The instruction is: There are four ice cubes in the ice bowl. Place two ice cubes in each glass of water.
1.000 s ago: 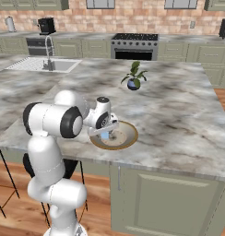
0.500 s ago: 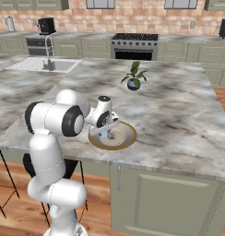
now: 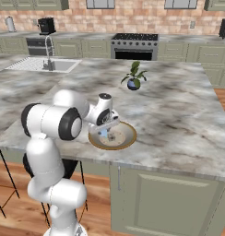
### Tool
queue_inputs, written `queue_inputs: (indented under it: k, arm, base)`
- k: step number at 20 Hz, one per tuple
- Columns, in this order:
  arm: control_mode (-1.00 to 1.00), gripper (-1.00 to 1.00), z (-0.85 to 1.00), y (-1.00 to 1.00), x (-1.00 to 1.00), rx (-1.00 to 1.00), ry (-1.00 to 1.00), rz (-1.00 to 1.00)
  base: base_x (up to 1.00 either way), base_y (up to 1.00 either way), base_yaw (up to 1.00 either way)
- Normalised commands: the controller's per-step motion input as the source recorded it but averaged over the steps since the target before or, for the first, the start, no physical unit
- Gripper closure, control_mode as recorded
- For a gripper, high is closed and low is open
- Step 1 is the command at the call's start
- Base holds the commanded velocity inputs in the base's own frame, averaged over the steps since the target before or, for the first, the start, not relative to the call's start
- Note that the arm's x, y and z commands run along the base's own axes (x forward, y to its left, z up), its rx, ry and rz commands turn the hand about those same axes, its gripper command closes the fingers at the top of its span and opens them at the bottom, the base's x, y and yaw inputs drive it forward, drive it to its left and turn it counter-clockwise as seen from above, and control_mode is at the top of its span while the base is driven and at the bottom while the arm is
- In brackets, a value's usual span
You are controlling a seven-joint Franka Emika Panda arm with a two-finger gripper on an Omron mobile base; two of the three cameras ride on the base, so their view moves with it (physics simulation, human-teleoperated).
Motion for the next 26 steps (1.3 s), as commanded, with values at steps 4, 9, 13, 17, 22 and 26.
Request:
queue_inputs:
  k: [4, 9, 13, 17, 22, 26]
  arm:
    - [-1.00, 1.00, 0.69, 0.00, -0.12, 0.03, 0.00, 0.00]
    - [-1.00, 1.00, 0.68, 0.18, -0.38, 0.04, 0.03, 0.00]
    - [-1.00, 1.00, 0.59, 0.16, -0.47, 0.05, 0.07, -0.03]
    - [-1.00, 1.00, 0.49, 0.33, -0.63, 0.04, 0.08, -0.07]
    - [-1.00, 1.00, 0.28, 0.38, -0.59, 0.00, 0.05, -0.12]
    - [-1.00, 1.00, 0.16, 0.27, -0.48, 0.00, 0.00, -0.10]
  base:
    - [0.00, 0.00, 0.00]
    - [0.00, 0.00, 0.00]
    - [0.00, 0.00, 0.00]
    - [0.00, 0.00, 0.00]
    - [0.00, 0.00, 0.00]
    - [0.00, 0.00, 0.00]
